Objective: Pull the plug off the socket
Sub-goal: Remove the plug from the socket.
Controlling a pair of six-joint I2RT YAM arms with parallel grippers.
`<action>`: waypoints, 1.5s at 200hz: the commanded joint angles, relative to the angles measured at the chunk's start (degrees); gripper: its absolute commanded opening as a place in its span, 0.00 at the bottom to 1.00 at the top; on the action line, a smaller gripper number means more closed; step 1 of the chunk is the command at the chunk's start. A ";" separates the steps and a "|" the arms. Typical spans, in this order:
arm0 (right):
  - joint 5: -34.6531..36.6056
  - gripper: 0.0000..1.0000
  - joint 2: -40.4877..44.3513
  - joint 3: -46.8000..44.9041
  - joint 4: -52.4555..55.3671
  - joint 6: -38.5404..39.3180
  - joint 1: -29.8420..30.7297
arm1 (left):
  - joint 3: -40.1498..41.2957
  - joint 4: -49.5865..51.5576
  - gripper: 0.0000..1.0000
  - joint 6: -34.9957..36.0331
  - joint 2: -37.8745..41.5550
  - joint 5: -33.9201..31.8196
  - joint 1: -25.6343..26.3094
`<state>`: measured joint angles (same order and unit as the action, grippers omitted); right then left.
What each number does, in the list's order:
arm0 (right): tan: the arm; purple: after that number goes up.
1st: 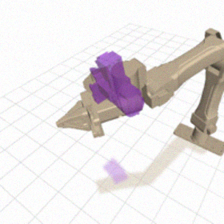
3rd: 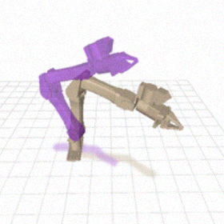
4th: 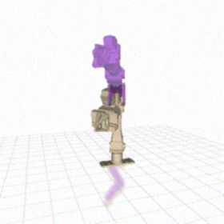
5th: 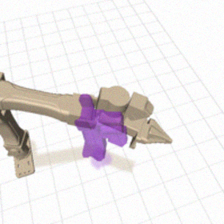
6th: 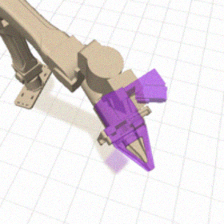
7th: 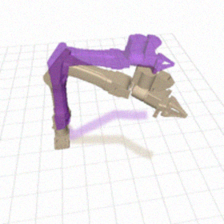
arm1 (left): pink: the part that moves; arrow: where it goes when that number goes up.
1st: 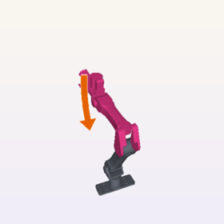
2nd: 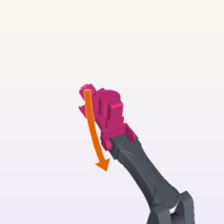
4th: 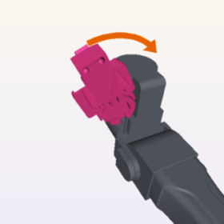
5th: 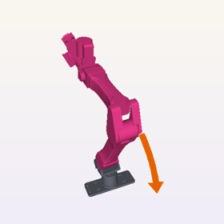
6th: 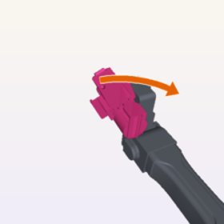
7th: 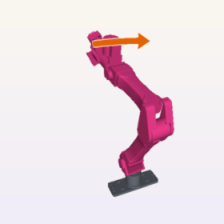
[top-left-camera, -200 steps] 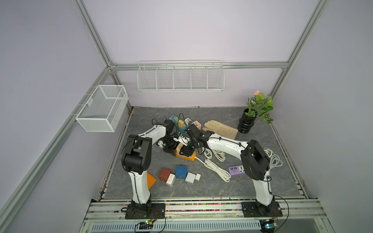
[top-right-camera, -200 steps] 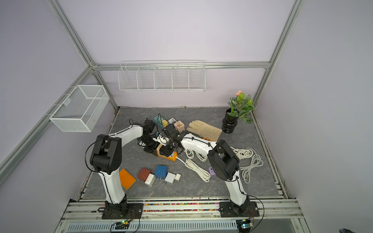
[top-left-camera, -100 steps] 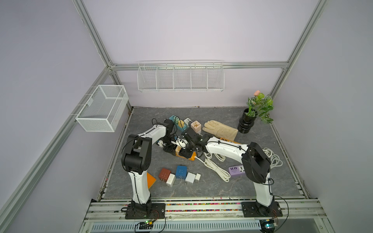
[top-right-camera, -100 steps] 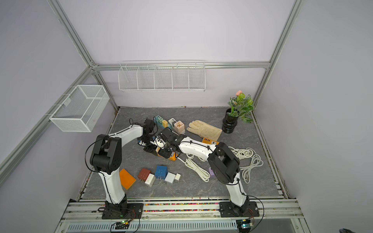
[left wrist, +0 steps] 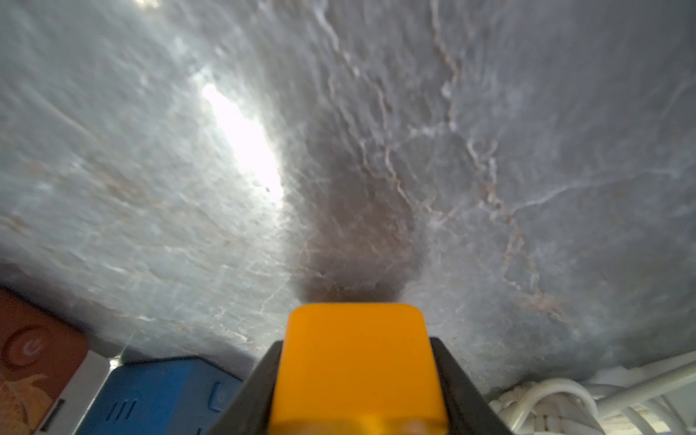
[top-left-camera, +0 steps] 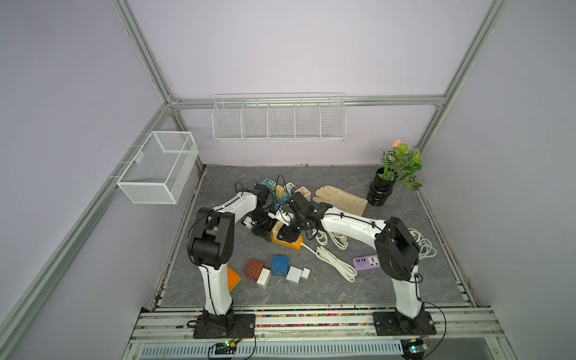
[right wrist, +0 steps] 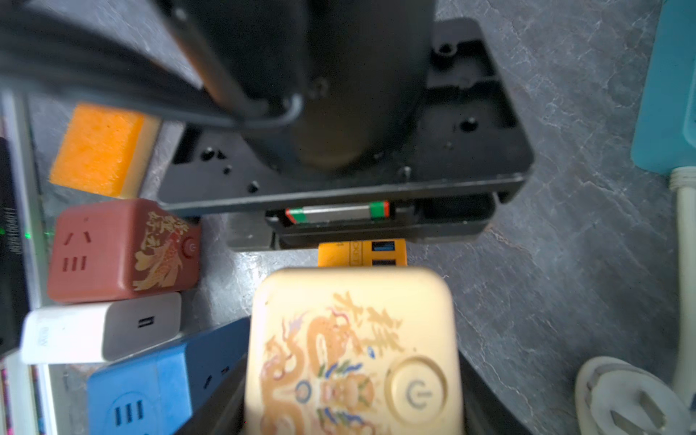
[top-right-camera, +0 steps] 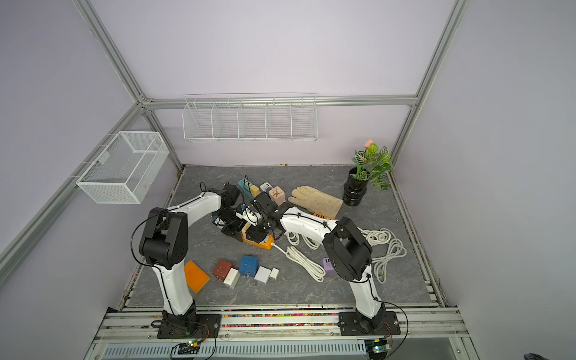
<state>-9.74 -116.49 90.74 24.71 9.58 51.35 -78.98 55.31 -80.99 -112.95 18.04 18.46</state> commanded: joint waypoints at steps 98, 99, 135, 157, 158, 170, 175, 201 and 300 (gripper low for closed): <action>-13.72 0.13 4.14 8.78 4.58 -8.63 0.07 | -0.04 -8.85 0.00 -1.09 -1.57 -8.55 -1.48; -14.03 0.13 4.02 8.94 4.66 -8.75 -0.02 | -0.04 -8.88 0.00 -1.09 -1.57 -8.55 -1.44; -14.19 0.13 -0.16 14.28 11.98 -8.40 -0.21 | 0.00 -9.87 0.00 -1.01 -1.15 -8.68 -1.34; -5.66 0.13 0.40 13.88 13.10 -5.07 1.55 | -0.08 -9.78 0.00 -0.84 -1.07 -8.98 -1.33; -5.04 0.13 0.52 13.86 13.18 -4.69 1.69 | -0.10 -9.78 0.00 -0.84 -1.06 -8.98 -1.32; 3.60 0.13 1.75 12.60 12.80 0.27 4.43 | -0.02 -9.78 0.00 -0.84 -1.00 -8.99 -1.32; 6.33 0.13 2.52 11.53 11.86 1.97 5.35 | 0.04 -9.81 0.00 -0.79 -1.10 -8.99 -1.32; 14.98 0.13 4.92 6.77 7.56 8.05 8.14 | -0.20 -9.72 0.00 -0.92 -1.14 -8.99 -1.33; -15.60 0.13 4.15 9.36 8.08 -9.91 -0.02 | -0.74 -9.99 0.00 -0.92 -1.30 -8.99 -1.32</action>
<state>-16.08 -116.40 99.42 33.17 4.19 51.13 -78.87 49.06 -80.84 -113.58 12.16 17.61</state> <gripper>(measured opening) 0.619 0.529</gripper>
